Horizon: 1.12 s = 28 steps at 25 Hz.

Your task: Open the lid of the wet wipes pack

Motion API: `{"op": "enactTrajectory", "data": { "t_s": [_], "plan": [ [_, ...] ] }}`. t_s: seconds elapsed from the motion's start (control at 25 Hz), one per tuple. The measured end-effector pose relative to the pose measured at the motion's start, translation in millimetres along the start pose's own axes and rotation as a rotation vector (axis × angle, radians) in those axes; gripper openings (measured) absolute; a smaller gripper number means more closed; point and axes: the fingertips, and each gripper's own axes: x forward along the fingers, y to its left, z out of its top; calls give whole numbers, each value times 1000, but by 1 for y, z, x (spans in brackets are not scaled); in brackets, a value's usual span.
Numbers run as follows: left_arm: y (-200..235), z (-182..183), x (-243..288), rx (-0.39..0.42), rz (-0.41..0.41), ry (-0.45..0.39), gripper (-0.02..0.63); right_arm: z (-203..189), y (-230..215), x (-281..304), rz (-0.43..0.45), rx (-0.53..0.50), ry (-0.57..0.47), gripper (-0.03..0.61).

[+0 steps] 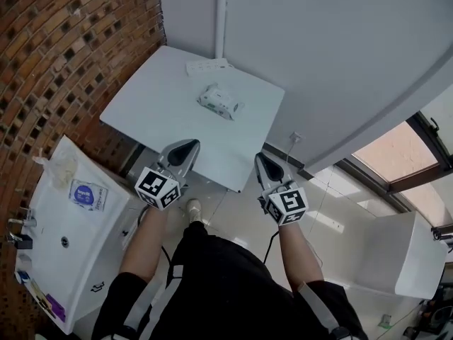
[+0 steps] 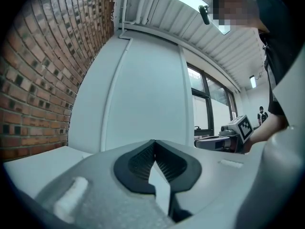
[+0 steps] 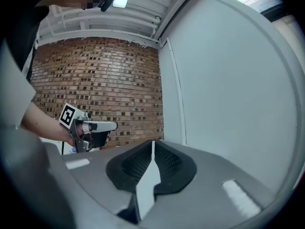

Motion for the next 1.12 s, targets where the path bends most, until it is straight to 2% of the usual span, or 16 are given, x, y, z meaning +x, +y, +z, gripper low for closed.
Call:
{"op": "enactTrajectory", "data": {
  "t_s": [0.36,0.76,0.92,1.12],
  "plan": [
    [-42,9,-56,-26,47,-20,2,9,34,-47,4,20,-59,8],
    [-36,10,-101,-88,13,-43,2,1,51,-76,-123,93,-61,6],
    [-26,10,-114,-76,-9,-33,2,3,60,-67,-164,134,-85,6],
    [-13,6,-120,-49,-37,-27,2,7,75,-47,-175,102,-80,6]
  ]
}}
